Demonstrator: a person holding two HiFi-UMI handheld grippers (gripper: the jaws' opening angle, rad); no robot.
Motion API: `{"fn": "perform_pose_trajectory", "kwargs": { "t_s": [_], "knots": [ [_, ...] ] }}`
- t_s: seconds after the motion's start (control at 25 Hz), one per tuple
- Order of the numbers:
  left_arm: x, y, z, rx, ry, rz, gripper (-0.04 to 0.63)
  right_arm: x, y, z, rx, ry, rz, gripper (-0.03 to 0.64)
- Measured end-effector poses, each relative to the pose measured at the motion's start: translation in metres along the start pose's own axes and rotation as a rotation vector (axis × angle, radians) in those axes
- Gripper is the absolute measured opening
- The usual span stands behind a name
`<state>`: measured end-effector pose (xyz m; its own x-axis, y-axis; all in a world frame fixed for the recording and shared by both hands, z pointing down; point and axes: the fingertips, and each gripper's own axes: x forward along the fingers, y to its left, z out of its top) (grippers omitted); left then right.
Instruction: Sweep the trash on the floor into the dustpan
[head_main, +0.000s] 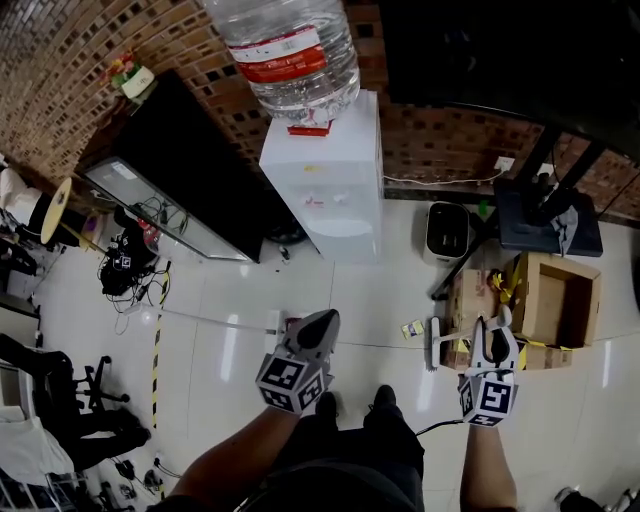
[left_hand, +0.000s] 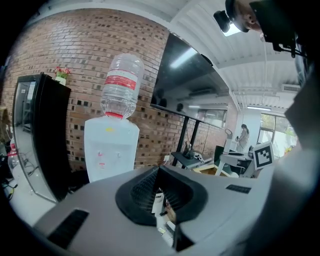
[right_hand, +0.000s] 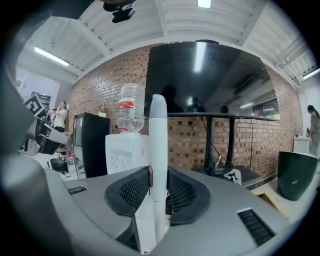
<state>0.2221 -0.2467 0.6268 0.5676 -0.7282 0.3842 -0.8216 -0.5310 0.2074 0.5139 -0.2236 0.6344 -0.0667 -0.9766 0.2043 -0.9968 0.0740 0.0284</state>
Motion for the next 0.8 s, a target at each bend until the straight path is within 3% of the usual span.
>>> {"fn": "perform_pose_trajectory", "kwargs": {
  "t_s": [0.4, 0.64, 0.8],
  "knots": [
    [-0.037, 0.047, 0.002, -0.035, 0.008, 0.100, 0.008, 0.025, 0.067, 0.006, 0.013, 0.047, 0.122, 0.121],
    [-0.088, 0.089, 0.004, -0.079, -0.019, 0.218, 0.008, 0.030, 0.116, 0.010, -0.008, 0.072, 0.222, 0.123],
    [-0.129, 0.122, -0.002, -0.093, -0.030, 0.269, 0.008, 0.026, 0.150, 0.013, -0.008, 0.085, 0.242, 0.123]
  ]
}}
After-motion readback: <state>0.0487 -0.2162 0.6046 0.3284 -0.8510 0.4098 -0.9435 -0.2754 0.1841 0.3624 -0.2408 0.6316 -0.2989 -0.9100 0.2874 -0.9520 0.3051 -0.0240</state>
